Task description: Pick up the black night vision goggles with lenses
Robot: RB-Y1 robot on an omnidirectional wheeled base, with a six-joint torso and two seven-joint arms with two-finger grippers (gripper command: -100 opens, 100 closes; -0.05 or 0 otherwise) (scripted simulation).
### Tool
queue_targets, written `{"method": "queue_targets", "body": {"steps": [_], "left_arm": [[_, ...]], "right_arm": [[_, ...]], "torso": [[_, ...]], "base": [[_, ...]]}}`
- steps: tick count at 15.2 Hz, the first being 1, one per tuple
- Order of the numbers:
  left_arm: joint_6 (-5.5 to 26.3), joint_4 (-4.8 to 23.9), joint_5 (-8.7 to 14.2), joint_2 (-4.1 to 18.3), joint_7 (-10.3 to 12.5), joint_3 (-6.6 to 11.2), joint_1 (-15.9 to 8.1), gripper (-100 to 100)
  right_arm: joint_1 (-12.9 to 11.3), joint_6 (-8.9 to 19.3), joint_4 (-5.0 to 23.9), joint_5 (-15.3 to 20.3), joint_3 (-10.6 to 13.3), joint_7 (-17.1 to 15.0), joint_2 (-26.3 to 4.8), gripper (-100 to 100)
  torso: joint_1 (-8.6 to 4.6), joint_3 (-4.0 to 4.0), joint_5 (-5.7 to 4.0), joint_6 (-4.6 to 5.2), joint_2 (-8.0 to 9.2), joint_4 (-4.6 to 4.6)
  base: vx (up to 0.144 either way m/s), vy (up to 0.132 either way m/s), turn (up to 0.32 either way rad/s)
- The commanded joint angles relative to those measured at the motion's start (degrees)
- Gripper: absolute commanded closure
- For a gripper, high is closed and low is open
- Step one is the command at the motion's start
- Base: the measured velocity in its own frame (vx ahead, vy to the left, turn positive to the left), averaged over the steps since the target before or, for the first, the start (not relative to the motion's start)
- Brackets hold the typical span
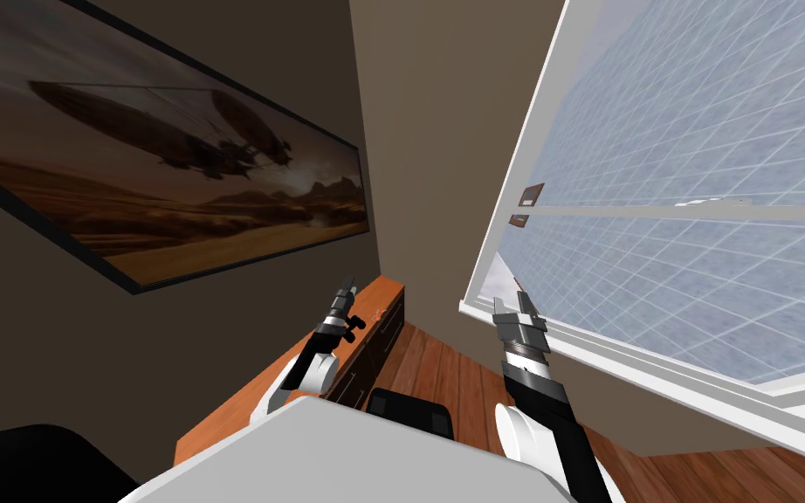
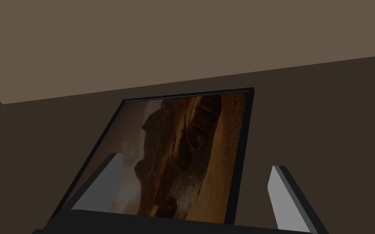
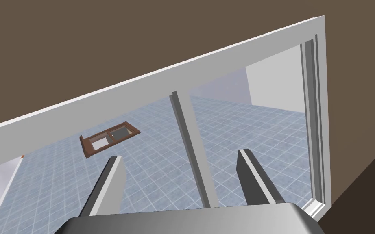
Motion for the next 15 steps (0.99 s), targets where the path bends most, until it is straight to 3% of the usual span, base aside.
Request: {"method": "queue_targets", "body": {"steps": [1,2,4,5,6,9,12,13,15], "left_arm": [[2.56,1.61,0.69,1.05,-0.65,0.28,-0.62,-100],[4.13,3.59,1.49,2.13,-1.53,0.54,-1.64,-100],[5.13,3.59,1.49,2.13,-1.53,0.54,-1.64,-100],[7.02,5.67,2.33,3.22,-2.44,0.82,-2.72,-100],[7.82,5.67,2.33,3.22,-2.44,0.82,-2.72,-100],[12.0,9.49,4.11,5.41,-4.4,1.41,-5.02,-100],[13.56,10.09,4.11,5.41,-4.4,1.41,-5.02,-100],[15.47,12.42,5.05,6.5,-5.43,1.73,-6.23,-100],[17.98,14.03,6.01,7.59,-6.48,2.04,-7.47,-100]], "right_arm": [[0.0,0.0,0.0,0.0,0.0,0.0,0.0,0],[0.0,0.0,0.0,0.0,0.0,0.0,0.0,0],[0.0,0.0,0.0,0.0,0.0,0.0,0.0,0],[0.0,0.0,0.0,0.0,0.0,0.0,0.0,0],[0.0,0.0,0.0,0.0,0.0,0.0,0.0,0],[0.0,0.0,0.0,0.0,0.0,0.0,0.0,0],[0.0,0.0,0.0,0.0,0.0,0.0,0.0,0],[0.0,0.0,0.0,0.0,0.0,0.0,0.0,0],[0.0,0.0,0.0,0.0,0.0,0.0,0.0,0]], "torso": [[0.0,0.0,0.0,0.0,0.0,0.0],[0.0,0.0,0.0,-0.01,0.0,0.0],[0.0,-0.01,0.0,0.0,-0.01,-0.01],[0.0,0.0,0.0,-0.01,0.01,0.0],[0.0,0.01,0.0,0.0,0.01,0.0],[0.0,0.0,0.0,-0.01,0.0,0.0],[0.0,0.0,0.0,-0.01,0.0,0.0],[0.01,0.01,0.0,-0.01,0.02,0.0],[0.0,0.01,0.0,-0.01,0.02,0.0]], "base": [[0.025,-0.008,-0.003],[0.03,-0.012,-0.002],[0.024,-0.008,0.0],[0.019,-0.007,-0.001],[0.02,-0.008,-0.003],[0.028,-0.01,-0.003],[0.024,-0.006,-0.001],[0.02,-0.006,-0.001],[0.03,-0.01,-0.004]]}}
